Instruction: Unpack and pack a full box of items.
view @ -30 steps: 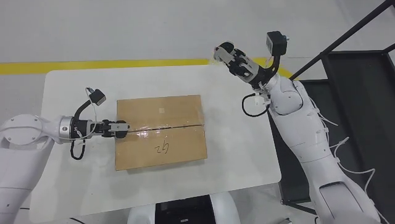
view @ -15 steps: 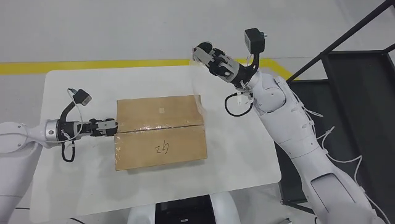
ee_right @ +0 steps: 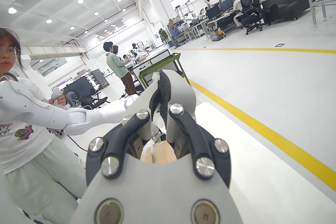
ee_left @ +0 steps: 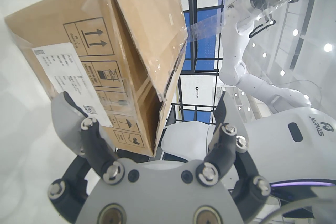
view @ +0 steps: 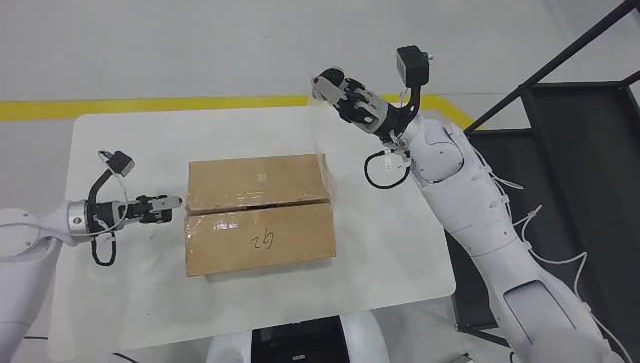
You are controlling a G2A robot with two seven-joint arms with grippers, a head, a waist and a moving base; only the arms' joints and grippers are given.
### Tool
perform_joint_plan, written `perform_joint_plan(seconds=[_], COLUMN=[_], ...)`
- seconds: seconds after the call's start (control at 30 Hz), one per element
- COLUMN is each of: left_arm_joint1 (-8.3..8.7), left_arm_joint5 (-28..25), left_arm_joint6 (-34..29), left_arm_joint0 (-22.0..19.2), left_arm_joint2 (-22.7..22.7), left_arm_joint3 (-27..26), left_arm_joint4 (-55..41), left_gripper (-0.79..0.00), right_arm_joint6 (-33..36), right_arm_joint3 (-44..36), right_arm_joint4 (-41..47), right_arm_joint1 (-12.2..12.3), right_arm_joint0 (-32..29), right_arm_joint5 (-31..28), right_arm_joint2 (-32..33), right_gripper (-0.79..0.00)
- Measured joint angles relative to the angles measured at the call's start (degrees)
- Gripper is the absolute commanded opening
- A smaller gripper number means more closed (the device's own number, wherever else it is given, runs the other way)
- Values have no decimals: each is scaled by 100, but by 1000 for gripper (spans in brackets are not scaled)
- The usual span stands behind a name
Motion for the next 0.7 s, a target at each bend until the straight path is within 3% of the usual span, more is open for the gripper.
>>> perform_joint_plan(seconds=[0.27,0.53,0.7], left_arm_joint1=[-29,77,78], left_arm_joint5=[-214,-440,-184], left_arm_joint6=[-47,-124,-416], left_arm_joint0=[-78,69,239], left_arm_joint2=[161,-203,-296], left_arm_joint3=[-103,-466,-679], left_arm_joint4=[117,400,-797], left_gripper=[0,0,0], right_arm_joint6=[0,0,0], right_arm_joint3=[0,0,0], right_arm_joint4=[0,0,0], right_arm_joint1=[0,0,0], right_arm_joint0=[0,0,0], right_arm_joint5=[0,0,0], right_arm_joint2=[0,0,0], right_gripper=[-785,-785,-785])
